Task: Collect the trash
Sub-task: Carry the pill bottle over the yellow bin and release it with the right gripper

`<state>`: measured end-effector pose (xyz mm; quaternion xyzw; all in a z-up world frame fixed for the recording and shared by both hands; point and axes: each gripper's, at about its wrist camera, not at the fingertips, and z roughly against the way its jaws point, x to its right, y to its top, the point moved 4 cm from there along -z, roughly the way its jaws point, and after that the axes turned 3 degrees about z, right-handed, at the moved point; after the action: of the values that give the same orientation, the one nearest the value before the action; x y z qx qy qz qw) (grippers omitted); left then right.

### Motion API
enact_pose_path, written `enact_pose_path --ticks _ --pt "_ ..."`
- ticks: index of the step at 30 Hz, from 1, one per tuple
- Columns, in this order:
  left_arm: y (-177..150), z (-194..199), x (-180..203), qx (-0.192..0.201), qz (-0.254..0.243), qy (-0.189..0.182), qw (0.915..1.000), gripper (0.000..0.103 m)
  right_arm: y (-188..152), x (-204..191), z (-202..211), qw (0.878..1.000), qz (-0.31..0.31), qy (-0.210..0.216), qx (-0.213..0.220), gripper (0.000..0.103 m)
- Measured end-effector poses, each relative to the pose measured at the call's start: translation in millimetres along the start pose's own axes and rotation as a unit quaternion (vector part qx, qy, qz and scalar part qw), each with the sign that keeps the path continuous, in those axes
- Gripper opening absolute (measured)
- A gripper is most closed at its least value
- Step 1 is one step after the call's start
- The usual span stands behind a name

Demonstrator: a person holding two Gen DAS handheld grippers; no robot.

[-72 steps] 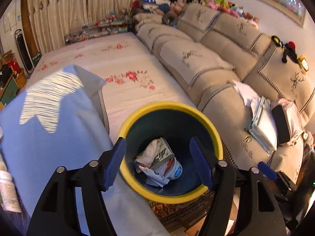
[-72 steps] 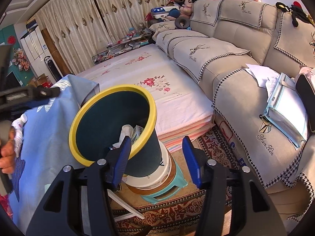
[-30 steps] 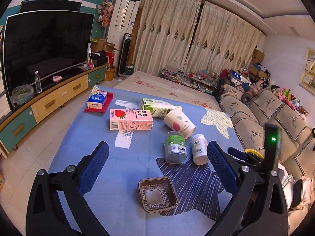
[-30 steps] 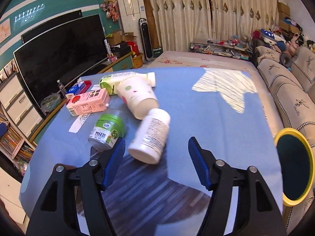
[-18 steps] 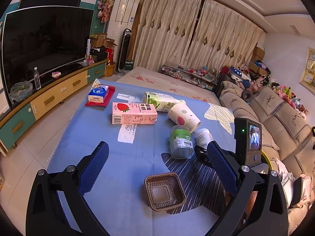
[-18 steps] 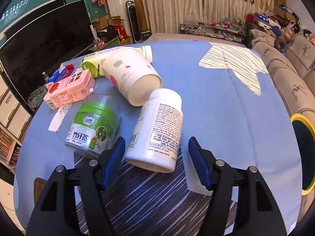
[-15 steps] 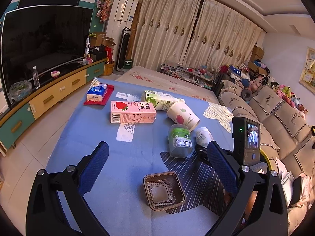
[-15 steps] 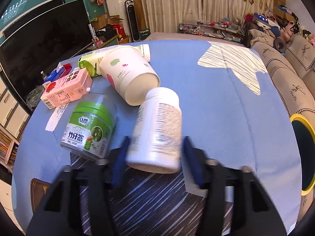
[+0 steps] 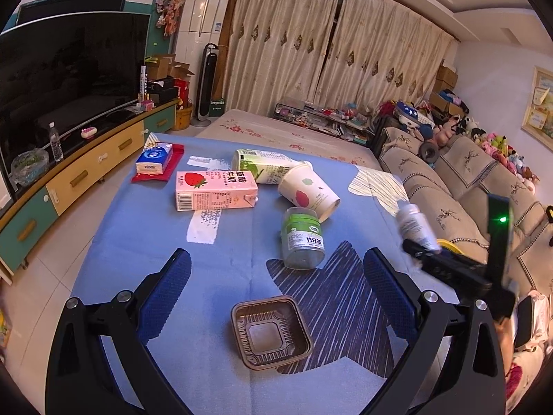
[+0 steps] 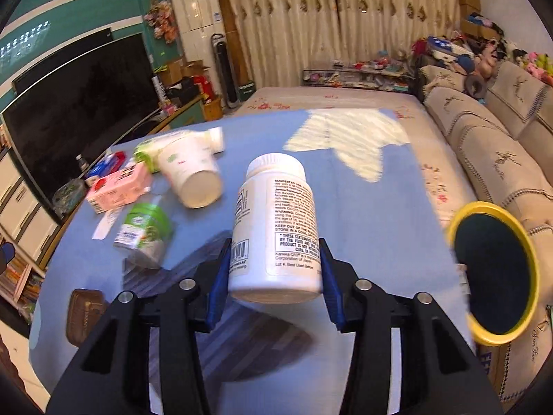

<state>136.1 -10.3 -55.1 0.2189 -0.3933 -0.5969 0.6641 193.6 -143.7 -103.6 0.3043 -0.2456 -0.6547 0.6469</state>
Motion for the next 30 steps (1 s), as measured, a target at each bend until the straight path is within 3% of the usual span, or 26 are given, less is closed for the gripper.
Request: enact_pose_path --ticks 7,14,23,26,30 --pt "-3.7 -16.0 18.4 -0.016 -0.013 -0.005 0.9998 0.098 -13.1 135.5 6.5 0.99 -0.076 -0.114 -0.021 0.045" --pt "-9.8 -30.9 42.2 -0.035 -0.034 -0.01 0.9988 0.098 -48.1 229.4 -31.7 0.972 -0.13 -0.175 -0.091 0.045" --pt "-10.4 -46.6 52.3 -0.053 -0.044 0.0 0.9976 0.098 -77.0 278.2 -78.9 0.957 -0.157 -0.186 -0.157 0.045" --pt "-10.5 -53.1 54.4 -0.061 -0.048 -0.001 0.997 0.098 -79.5 279.7 -76.0 0.957 -0.162 -0.186 -0.152 0.054" --pt "-8.2 -63.3 58.5 -0.071 -0.058 -0.007 0.9958 0.098 -74.6 272.6 -57.5 0.961 -0.16 -0.184 -0.129 0.056"
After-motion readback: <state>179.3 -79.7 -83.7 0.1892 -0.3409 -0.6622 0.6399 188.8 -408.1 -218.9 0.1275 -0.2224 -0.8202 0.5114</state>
